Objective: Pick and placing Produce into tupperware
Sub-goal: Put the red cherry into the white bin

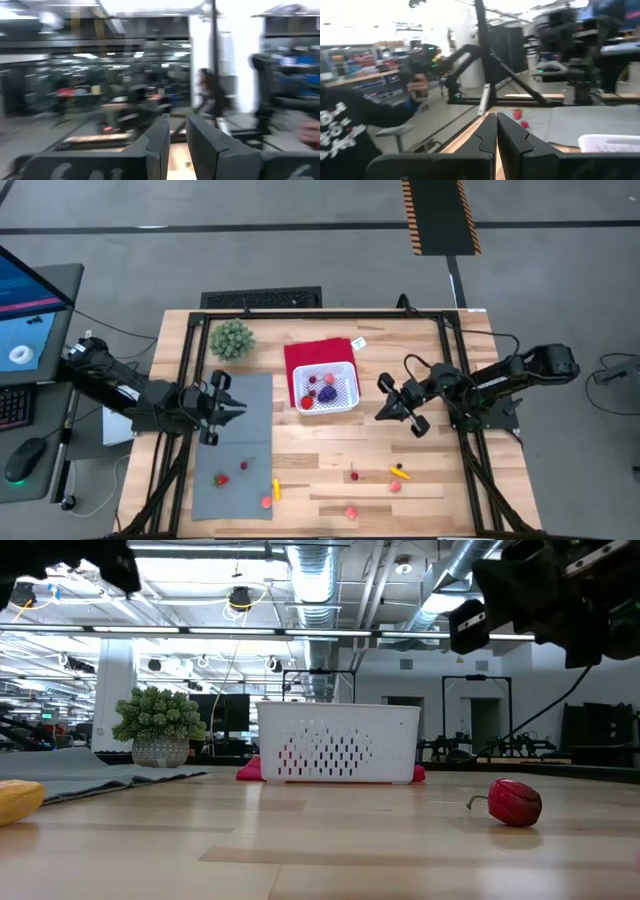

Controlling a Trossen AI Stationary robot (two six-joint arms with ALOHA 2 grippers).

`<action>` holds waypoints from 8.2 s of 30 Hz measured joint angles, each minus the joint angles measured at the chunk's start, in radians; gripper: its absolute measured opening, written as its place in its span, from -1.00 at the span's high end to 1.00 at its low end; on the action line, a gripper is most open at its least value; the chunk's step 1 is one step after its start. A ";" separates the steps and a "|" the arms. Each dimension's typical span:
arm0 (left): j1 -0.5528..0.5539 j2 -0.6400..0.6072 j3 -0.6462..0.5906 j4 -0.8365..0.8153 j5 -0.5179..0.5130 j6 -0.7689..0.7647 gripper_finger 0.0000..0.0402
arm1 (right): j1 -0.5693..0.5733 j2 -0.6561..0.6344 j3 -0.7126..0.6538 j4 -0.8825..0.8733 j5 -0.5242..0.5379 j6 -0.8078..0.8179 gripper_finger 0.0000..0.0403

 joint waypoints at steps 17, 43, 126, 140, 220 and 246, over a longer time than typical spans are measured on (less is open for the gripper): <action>0.000 -0.357 -0.034 -0.428 -0.154 -0.071 0.73 | 0.126 0.001 0.251 -0.520 0.427 -0.144 0.86; 0.000 -0.302 0.028 -0.813 -0.167 -0.654 0.73 | 0.170 0.380 0.557 -0.703 0.447 -0.165 0.83; -0.129 1.039 0.800 -1.454 0.250 -1.302 0.62 | -0.214 -0.289 -0.145 -0.167 -0.077 -0.077 0.84; -0.154 1.122 0.800 -1.446 0.286 -1.359 0.52 | -0.214 -0.289 -0.145 -0.167 -0.077 -0.075 0.85; -0.176 1.120 0.741 -1.434 0.255 -1.257 0.68 | -0.213 -0.288 -0.145 -0.183 -0.077 -0.069 0.84; -0.163 1.120 0.742 -1.405 0.245 -1.140 0.09 | -0.213 -0.288 -0.145 -0.199 -0.077 -0.069 0.84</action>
